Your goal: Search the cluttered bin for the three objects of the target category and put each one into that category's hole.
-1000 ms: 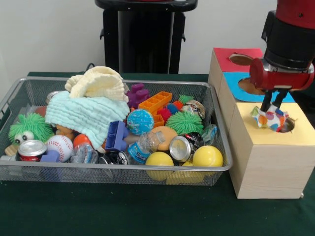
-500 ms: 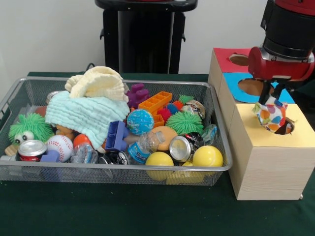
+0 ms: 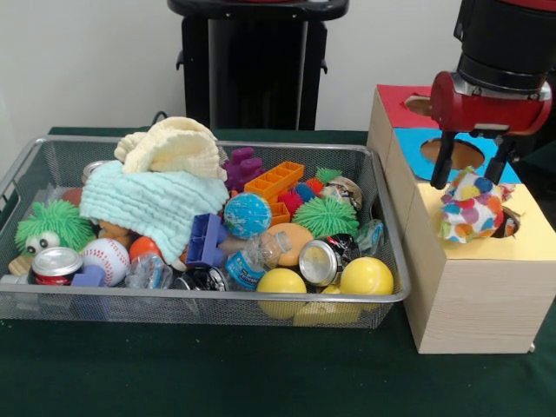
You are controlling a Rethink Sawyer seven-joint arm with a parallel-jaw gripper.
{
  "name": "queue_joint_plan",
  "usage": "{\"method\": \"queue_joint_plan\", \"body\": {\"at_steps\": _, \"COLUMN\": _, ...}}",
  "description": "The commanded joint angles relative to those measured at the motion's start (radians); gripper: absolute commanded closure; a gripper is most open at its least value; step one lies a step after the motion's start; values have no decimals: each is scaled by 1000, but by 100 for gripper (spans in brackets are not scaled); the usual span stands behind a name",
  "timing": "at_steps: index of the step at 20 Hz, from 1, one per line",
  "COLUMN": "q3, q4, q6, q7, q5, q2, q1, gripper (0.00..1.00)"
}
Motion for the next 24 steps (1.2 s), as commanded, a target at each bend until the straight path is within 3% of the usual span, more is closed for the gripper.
{"method": "queue_joint_plan", "body": {"at_steps": 1, "q3": 30, "q4": 60, "q6": 90, "q7": 48, "q5": -30, "q2": 5, "q1": -43, "gripper": 0}}
{"method": "queue_joint_plan", "body": {"at_steps": 10, "q3": 32, "q4": 91, "q6": 33, "q7": 101, "q5": -27, "q2": 11, "q1": -21, "gripper": 0}}
{"method": "queue_joint_plan", "body": {"at_steps": 24, "q3": 29, "q4": 66, "q6": 67, "q7": 101, "q5": -33, "q2": 23, "q1": -17, "gripper": 0}}
